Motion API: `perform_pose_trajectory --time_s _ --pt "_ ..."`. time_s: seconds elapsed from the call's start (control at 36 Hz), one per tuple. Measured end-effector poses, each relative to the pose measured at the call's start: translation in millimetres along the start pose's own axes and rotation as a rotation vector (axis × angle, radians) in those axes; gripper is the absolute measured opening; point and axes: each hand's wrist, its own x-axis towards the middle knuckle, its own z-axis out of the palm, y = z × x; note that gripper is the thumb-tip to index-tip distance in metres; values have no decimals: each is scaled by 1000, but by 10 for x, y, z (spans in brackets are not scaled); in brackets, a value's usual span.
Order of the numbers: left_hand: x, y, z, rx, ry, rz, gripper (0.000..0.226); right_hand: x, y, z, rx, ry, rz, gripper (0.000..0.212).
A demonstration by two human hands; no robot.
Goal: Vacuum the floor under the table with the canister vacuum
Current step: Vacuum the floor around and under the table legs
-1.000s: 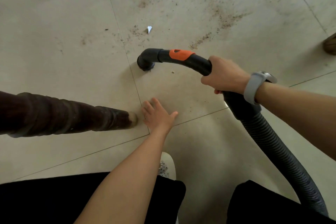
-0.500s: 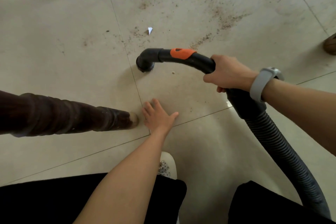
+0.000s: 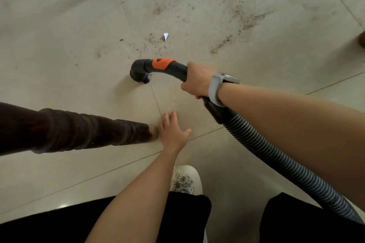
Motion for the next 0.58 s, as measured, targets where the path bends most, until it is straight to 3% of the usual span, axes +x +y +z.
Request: perform_pose_trajectory --time_s 0.14,0.58 --pt "9 2 -12 -5 -5 -1 83 -114 85 -43 -49 -97 -21 23" --pt "27 87 -57 42 -47 -10 88 -585 972 -626 30 49 143 18"
